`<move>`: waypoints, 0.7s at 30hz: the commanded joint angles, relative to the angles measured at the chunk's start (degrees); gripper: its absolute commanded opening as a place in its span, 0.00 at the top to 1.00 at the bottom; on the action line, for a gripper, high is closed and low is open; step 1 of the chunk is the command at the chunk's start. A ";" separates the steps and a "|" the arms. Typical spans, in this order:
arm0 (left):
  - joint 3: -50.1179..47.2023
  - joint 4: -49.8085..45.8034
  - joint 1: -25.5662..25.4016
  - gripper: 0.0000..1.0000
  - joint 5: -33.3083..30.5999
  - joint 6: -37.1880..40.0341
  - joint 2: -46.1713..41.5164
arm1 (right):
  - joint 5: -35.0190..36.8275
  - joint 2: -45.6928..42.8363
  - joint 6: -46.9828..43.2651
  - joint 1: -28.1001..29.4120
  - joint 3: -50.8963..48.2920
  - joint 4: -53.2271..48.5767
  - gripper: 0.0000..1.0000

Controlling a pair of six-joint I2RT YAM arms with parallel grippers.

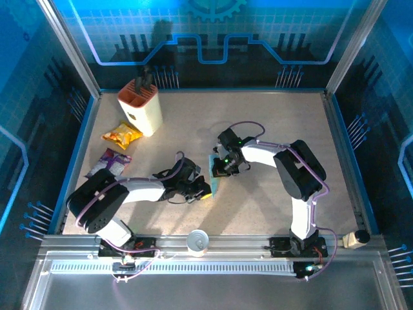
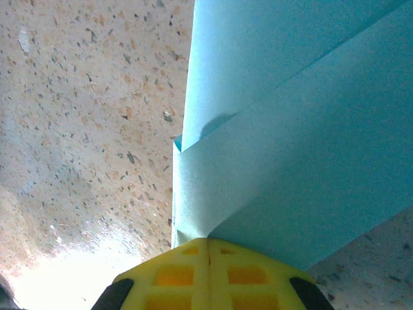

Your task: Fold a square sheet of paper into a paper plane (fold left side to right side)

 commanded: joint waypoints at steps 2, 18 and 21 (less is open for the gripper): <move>3.17 -1.42 0.25 1.00 0.29 1.70 -0.12 | 9.02 5.33 -0.78 0.32 -3.15 -5.56 1.00; 6.64 0.54 1.71 1.00 0.44 3.29 10.68 | 5.48 4.55 -0.59 0.37 -2.29 -4.26 1.00; 5.28 0.67 1.69 1.00 -0.32 2.94 10.46 | 3.63 3.54 -0.79 0.15 -1.05 -4.12 1.00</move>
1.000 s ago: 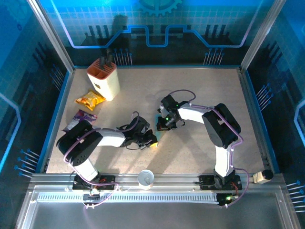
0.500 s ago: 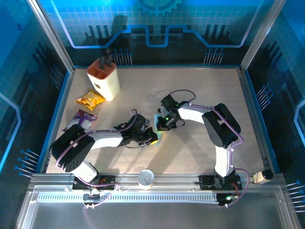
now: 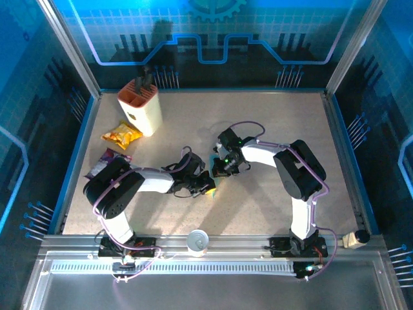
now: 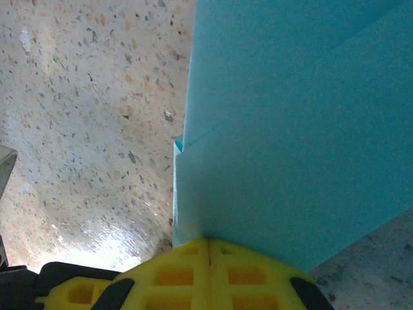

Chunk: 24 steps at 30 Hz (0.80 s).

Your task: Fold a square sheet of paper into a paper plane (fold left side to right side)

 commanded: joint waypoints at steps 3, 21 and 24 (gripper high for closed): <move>-3.05 -0.04 0.21 1.00 -1.32 0.56 0.04 | 1.35 1.63 -0.88 -0.59 -0.34 -3.14 1.00; -6.00 2.53 0.20 1.00 -1.61 -0.55 -0.54 | -4.87 4.30 -1.52 -6.73 4.65 1.30 1.00; -5.81 3.05 0.20 1.00 -1.30 -0.74 -1.23 | -2.79 5.51 -2.40 -6.75 5.28 -0.76 1.00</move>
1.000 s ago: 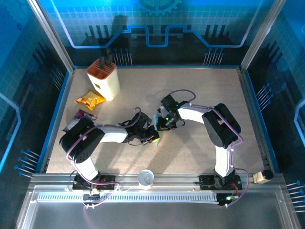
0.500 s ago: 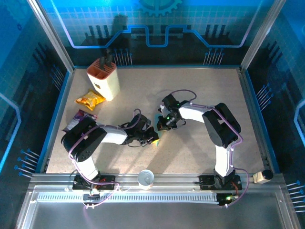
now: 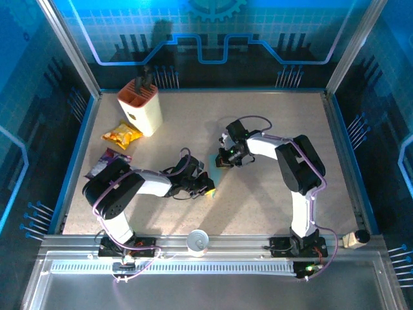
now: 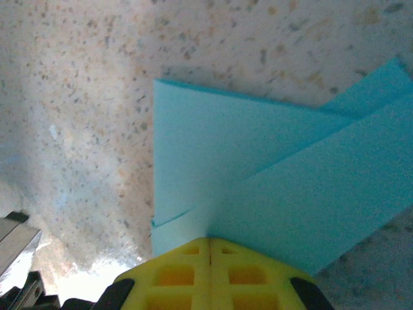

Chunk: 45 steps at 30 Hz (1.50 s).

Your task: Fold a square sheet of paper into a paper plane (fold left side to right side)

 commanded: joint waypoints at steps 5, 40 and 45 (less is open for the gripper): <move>1.33 -5.60 0.38 1.00 0.08 0.62 -2.25 | 4.70 3.06 -2.34 -0.36 -0.39 -4.59 1.00; 11.69 -13.67 -0.41 1.00 2.23 5.25 4.47 | 13.18 7.83 -5.54 1.12 0.75 -10.44 1.00; 12.04 -15.80 -0.40 1.00 2.01 6.44 4.39 | 15.40 8.66 -6.21 1.32 1.42 -11.73 1.00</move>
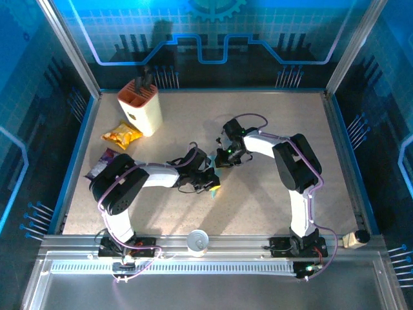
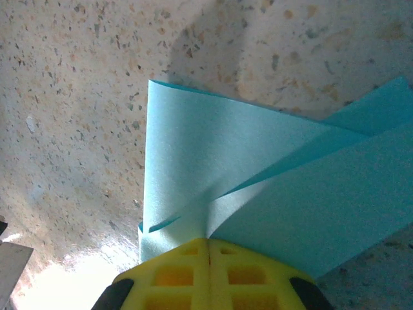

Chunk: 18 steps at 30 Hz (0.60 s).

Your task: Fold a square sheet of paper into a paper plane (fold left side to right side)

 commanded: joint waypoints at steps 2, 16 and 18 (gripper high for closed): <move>0.98 -3.81 -0.19 1.00 0.15 2.22 0.37 | 12.89 6.66 -1.71 0.51 -2.49 -6.26 1.00; -1.73 -9.37 -0.19 1.00 1.34 5.40 -2.87 | 15.72 7.47 -2.64 0.60 -1.18 -8.56 1.00; -2.35 -9.75 -0.19 1.00 1.69 5.78 -3.50 | 15.80 7.59 -2.64 0.68 -1.10 -8.75 1.00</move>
